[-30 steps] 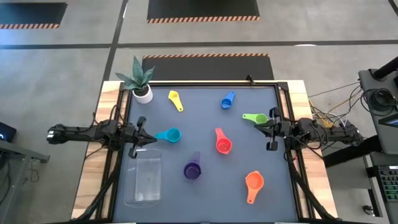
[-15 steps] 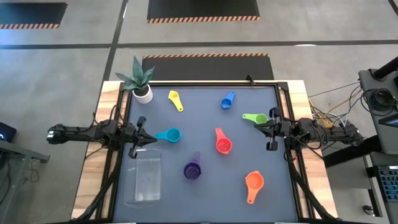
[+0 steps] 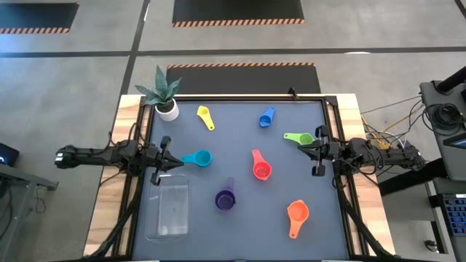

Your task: Nest measuring cups in basket

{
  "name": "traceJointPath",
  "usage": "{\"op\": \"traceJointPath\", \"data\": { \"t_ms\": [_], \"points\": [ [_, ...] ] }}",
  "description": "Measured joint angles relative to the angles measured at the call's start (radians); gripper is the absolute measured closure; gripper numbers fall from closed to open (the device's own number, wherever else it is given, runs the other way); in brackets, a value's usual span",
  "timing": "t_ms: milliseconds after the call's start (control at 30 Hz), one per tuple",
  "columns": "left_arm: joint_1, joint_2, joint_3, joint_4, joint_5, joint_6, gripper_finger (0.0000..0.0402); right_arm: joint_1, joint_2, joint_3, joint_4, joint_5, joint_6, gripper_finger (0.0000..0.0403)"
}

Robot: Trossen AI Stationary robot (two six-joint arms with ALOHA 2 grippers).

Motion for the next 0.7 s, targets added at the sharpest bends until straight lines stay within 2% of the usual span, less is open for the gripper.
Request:
{"op": "traceJointPath", "data": {
  "t_ms": [200, 300, 433, 567, 700],
  "points": [
    [0.000, 0.000, 0.000, 0.016, -0.015, 0.066, 0.0402, 0.000, 0.000, 0.000, 0.000, 0.000, 0.000, 0.0394],
    [0.000, 0.000, 0.000, 0.065, -0.015, 0.022, 0.0402, 0.000, 0.000, 0.000, 0.001, 0.000, 0.000, 0.0394],
    [0.000, 0.000, 0.000, 0.200, -0.020, -0.184, 0.0402, 0.000, 0.000, 0.000, 0.015, 0.000, 0.027, 0.0394],
    [0.000, 0.000, 0.000, 0.392, -0.054, -0.193, 0.0402, 0.000, 0.000, 0.001, 0.078, 0.000, 0.197, 0.0394],
    [-0.001, 0.000, 0.000, 0.554, -0.056, -0.119, 0.0402, 0.000, 0.000, 0.016, 0.097, 0.000, 0.256, 0.0394]
  ]
}}
